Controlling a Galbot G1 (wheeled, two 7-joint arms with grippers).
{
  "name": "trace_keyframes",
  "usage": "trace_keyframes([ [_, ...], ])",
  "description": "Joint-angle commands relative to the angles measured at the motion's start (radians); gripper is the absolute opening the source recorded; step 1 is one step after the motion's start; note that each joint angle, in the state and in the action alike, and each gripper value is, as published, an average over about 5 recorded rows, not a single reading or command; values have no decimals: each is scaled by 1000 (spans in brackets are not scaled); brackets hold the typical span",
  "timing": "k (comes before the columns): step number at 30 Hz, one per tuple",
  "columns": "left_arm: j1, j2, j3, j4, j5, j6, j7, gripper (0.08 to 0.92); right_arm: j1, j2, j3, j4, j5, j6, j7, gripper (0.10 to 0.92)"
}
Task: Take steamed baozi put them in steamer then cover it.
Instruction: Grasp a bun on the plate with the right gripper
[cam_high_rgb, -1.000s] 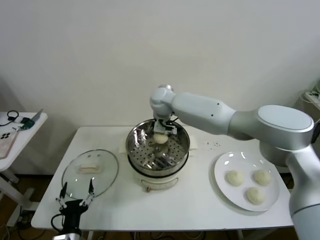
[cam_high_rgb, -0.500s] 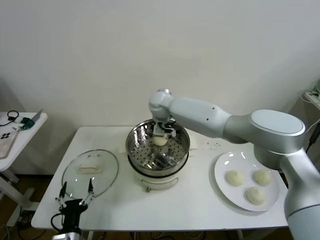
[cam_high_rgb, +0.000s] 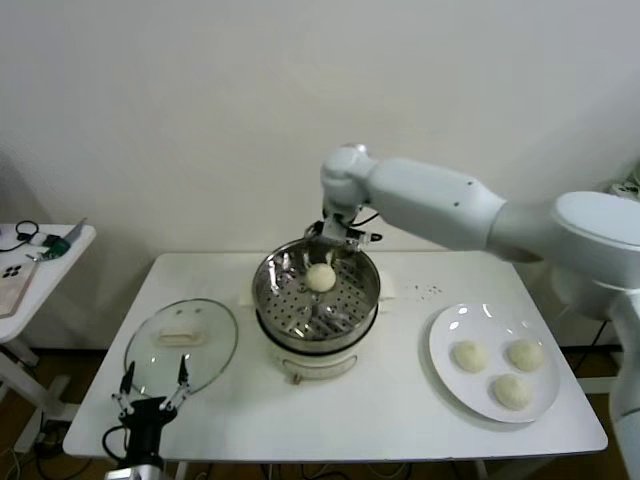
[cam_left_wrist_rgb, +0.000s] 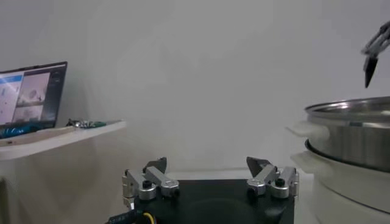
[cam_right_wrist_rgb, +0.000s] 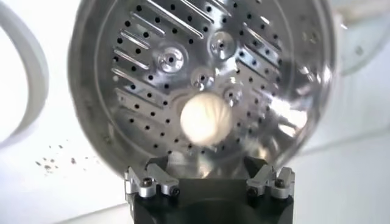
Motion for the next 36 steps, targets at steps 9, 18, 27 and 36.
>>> trace_keyframes([
  [9,24,14,2,-29,-5,-19,-3,823,161,-447,-228,179,569,-511,87,823],
  [18,21,10,0,-27,-2,-14,-2,823,-86,-604,-124,202,391,-530,28,823],
  [27,26,9,-7,-24,0,-12,-2,823,-400,-628,94,154,209,-492,-34,823],
  [36,22,8,-9,-12,4,-10,-3,823,-536,-589,189,110,178,-491,-32,823],
])
